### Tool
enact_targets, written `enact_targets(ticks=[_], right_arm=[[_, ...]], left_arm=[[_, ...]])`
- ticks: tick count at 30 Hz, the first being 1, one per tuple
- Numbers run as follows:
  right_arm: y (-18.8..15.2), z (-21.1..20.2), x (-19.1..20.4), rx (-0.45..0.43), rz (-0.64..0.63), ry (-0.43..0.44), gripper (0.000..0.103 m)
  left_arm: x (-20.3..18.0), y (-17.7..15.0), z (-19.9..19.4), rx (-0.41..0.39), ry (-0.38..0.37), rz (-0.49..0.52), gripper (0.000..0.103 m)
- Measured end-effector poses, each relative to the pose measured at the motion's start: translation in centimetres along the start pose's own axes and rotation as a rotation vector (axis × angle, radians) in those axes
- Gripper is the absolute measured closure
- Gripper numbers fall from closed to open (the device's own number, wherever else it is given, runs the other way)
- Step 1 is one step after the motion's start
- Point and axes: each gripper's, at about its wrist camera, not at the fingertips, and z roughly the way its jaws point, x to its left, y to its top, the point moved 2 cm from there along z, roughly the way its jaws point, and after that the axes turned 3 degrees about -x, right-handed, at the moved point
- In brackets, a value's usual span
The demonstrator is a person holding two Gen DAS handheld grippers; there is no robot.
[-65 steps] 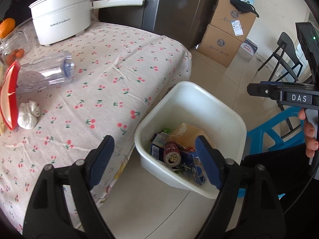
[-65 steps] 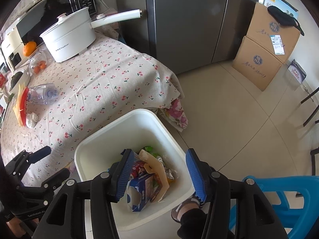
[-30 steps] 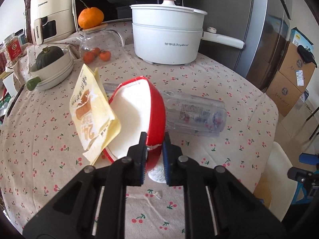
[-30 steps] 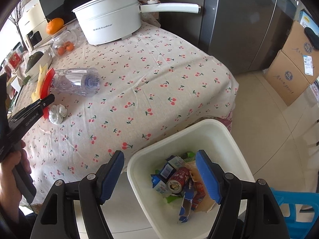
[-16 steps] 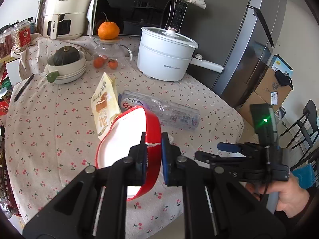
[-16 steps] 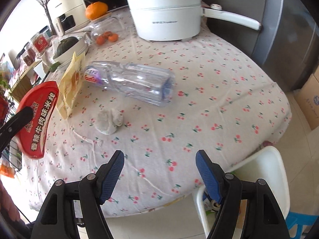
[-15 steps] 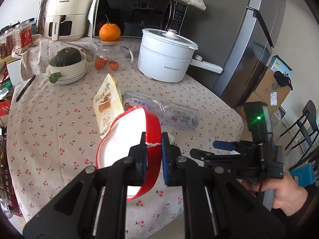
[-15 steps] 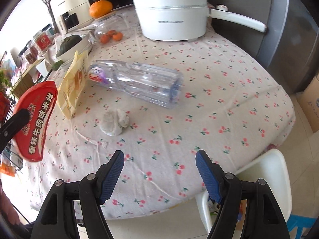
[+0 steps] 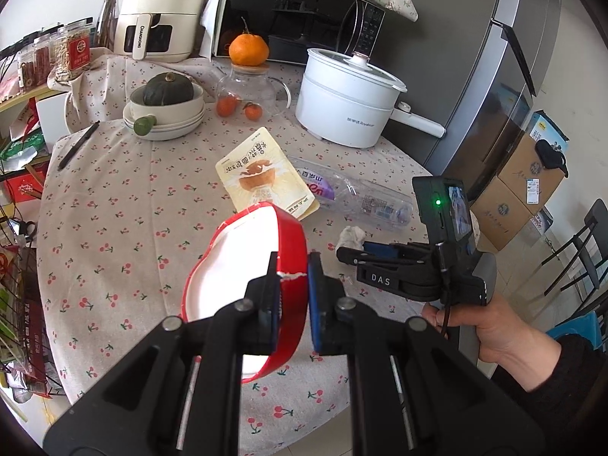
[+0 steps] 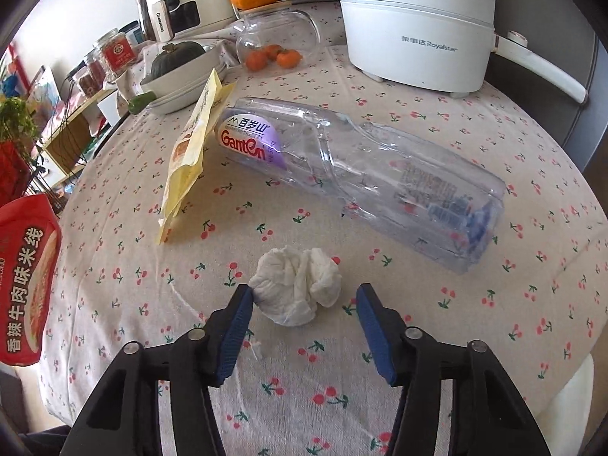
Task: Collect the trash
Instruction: 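Grasp the red-rimmed paper bowl with the left tool while the right tool approaches the tissue, then grasp the crumpled white tissue with the right tool, then carry the paper bowl and tissue over the bin and release both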
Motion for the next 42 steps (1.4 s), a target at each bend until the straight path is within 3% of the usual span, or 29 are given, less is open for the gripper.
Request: enact_targets(ticks=[1, 3, 6, 11, 20, 29, 42], right_arm=[[0.0, 0.0, 0.3, -0.006, -0.014, 0.005, 0.070], [-0.1, -0.2, 0.9, -0.014, -0.059, -0.016, 0.074], [-0.2, -1.1, 1.4, -0.022, -0.088, -0.022, 0.075], [-0.2, -4.1, 0.0, -0.037, -0.021, -0.009, 0.075], [-1.4, -11.8, -5.2, -0.084, 0.125, -0.032, 0.075], [-5.0, -18.4, -10.8, -0.113, 0.214, -0.097, 0.075], [-11.3, -22.0, -19.1, -0.084, 0.345, -0.186, 0.074]], left_arm=[[-0.1, 0.0, 0.0, 0.000, -0.001, 0.001, 0.090], [-0.3, 0.1, 0.0, 0.000, -0.004, 0.006, 0.090], [-0.8, 0.2, 0.1, -0.003, -0.009, 0.016, 0.090], [-2.1, 0.0, 0.1, -0.005, -0.027, 0.033, 0.090], [-6.6, -1.0, 0.4, 0.011, -0.099, 0.096, 0.089], [-13.2, -2.8, 1.6, 0.051, -0.195, 0.199, 0.089], [-23.2, -5.5, 4.0, 0.089, -0.363, 0.346, 0.090]])
